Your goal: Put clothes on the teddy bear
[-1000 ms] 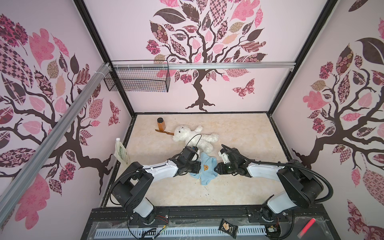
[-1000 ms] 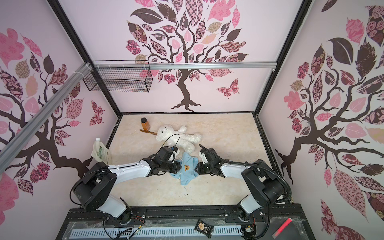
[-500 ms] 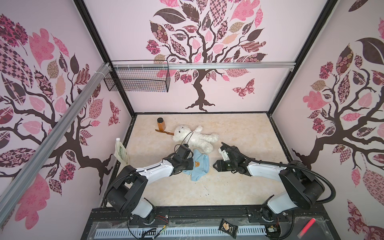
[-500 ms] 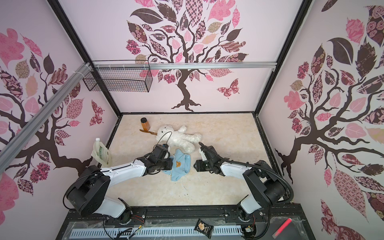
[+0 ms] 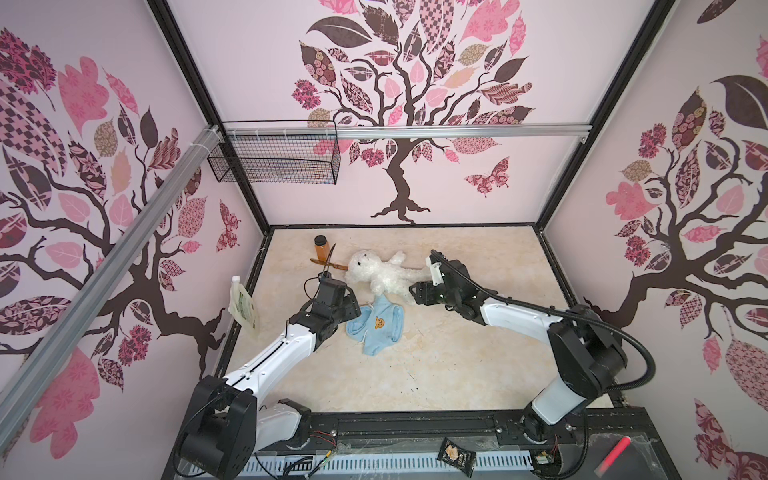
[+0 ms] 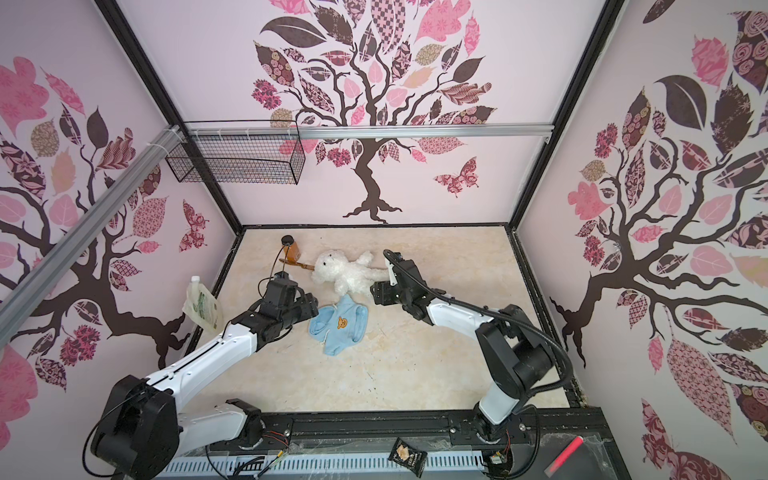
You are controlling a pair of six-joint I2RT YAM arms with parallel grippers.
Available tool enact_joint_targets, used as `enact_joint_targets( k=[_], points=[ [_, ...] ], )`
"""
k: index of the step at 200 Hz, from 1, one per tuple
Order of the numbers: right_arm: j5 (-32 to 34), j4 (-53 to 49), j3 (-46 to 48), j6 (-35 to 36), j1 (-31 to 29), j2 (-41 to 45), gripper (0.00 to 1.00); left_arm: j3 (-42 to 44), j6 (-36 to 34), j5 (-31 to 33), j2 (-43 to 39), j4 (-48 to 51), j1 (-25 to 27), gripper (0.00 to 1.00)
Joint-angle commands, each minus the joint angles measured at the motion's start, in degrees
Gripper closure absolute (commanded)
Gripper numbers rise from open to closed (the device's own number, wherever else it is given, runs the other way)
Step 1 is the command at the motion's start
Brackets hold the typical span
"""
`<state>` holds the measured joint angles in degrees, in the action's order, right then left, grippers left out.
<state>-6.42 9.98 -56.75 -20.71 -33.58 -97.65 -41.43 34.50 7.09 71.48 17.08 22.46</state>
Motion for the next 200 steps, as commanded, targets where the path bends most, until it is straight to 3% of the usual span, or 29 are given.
enact_joint_targets(
  k=[1, 12, 24, 39, 64, 76, 93, 107, 125, 155, 160, 181, 200],
  points=[
    [-2.31, -2.48, -5.47, 0.58, 0.09, -7.45, 0.27, -4.99, 0.31, -6.20, 2.26, -1.11, 0.50, 0.23],
    [-3.28, -3.87, -6.67, 0.23, 0.10, -9.25, 0.36, -5.74, 0.25, -7.42, 2.84, -1.39, 0.66, 0.23],
    [-3.19, -5.89, -6.52, 0.07, 0.10, -9.40, 0.58, -6.28, -0.14, -8.43, 3.12, -1.46, 0.81, 0.23],
    [-0.96, -8.45, -3.11, -0.19, 0.50, -6.46, 0.76, -6.17, -0.19, -9.14, 3.12, -1.18, 0.92, 0.23],
    [0.63, -10.53, 9.93, -2.90, 1.72, 5.20, 0.80, -5.16, 0.01, -11.66, 2.74, -1.55, 1.27, 0.23],
    [-0.98, -10.71, 16.94, -4.59, 1.63, 12.20, 0.76, -4.86, -0.10, -12.73, 2.82, -1.51, 1.58, 0.23],
    [-4.45, -11.40, 24.17, -5.18, 1.33, 21.51, 0.57, -4.86, -0.30, -13.67, 2.95, -1.45, 2.09, 0.23],
    [-2.42, -14.23, 25.07, -2.48, 1.05, 28.80, 0.40, -5.23, -0.70, -13.86, 2.63, -0.82, 2.24, 0.23],
    [1.85, -12.66, 24.70, 2.72, 0.88, 33.98, 0.25, -5.37, -1.24, -13.63, 1.85, -0.36, 2.30, 0.23],
    [4.92, -12.66, 18.23, 10.16, 0.73, 28.11, 0.16, -5.89, -2.22, -13.04, 0.64, 1.27, 2.33, 0.22],
    [5.53, -12.99, 16.68, 11.21, 0.58, 26.14, 0.10, -5.96, -2.37, -12.84, 0.45, 1.50, 2.33, 0.22],
    [4.49, -14.53, 11.13, 15.51, 0.01, 18.72, 0.01, -5.42, -2.54, -12.81, -0.82, 1.73, 2.33, 0.22],
    [2.96, -17.46, 7.24, 18.56, -0.76, 13.03, 0.00, -5.32, -2.83, -13.15, -1.65, 2.45, 2.32, 0.22]
  ],
)
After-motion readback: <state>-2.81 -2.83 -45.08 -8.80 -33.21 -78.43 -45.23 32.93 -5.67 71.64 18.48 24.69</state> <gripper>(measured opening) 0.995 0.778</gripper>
